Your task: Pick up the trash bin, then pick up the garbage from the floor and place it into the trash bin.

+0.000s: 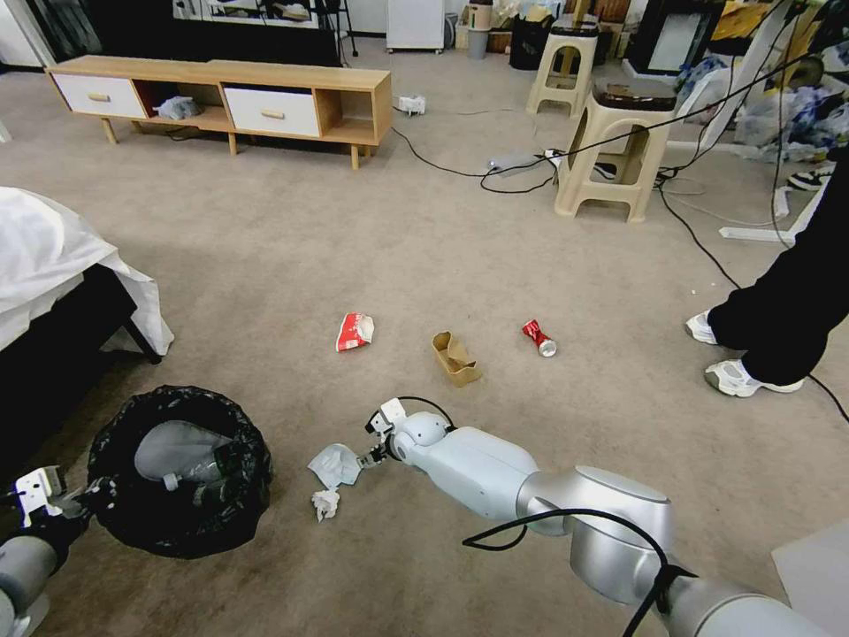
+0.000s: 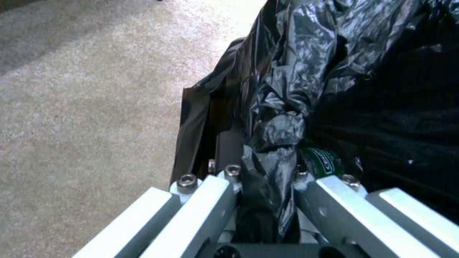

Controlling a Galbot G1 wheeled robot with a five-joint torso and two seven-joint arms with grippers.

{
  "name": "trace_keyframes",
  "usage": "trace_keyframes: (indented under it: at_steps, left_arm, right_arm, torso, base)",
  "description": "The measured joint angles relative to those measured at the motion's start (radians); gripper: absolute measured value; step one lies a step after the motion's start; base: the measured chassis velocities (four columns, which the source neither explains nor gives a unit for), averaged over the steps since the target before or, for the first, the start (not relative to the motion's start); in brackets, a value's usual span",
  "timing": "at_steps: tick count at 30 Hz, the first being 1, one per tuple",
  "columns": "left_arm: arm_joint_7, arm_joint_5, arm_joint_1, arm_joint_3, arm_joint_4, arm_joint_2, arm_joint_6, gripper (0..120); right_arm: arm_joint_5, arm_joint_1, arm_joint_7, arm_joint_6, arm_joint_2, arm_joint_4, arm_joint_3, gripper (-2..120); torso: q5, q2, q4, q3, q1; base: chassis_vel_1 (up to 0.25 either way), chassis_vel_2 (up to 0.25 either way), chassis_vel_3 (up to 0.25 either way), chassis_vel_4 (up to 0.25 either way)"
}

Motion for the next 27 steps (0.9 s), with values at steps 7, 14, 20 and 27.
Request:
trace_keyframes:
  at_steps: [7,14,20,27]
  left_arm:
    - [0.002,0.006,-0.001,0.007,0.003,-0.005,-0.003,1]
    - [0.002,0.008,-0.003,0.009,0.003,-0.006,-0.004,1]
    - [0.002,0.010,-0.007,0.013,0.003,-0.009,-0.005,1]
    - [0.006,0.011,0.003,0.007,-0.001,-0.011,-0.007,1]
  right_arm:
    - [-0.017,0.002,-0.011,0.022,-0.001,-0.035,0.012,100]
    - [-0.027,0.001,-0.008,0.023,0.000,-0.019,0.026,100]
    - [-0.032,0.014,-0.014,0.017,0.000,0.019,0.002,100]
    - [-0.036,0.021,-0.027,0.018,0.000,0.035,-0.020,100]
  torso:
    - [0.0000,0.000,-0.0002,0.000,0.000]
    - [0.0000,0.000,0.0001,0.000,0.000]
    - [0.0000,0.000,0.0002,0.000,0.000]
    - [0.0000,0.000,0.0003,0.000,0.000]
  base:
    - [0.000,0.000,0.000,0.000]
    - [0.000,0.000,0.000,0.000]
    - [0.000,0.000,0.000,0.000]
    - [0.000,0.000,0.000,0.000]
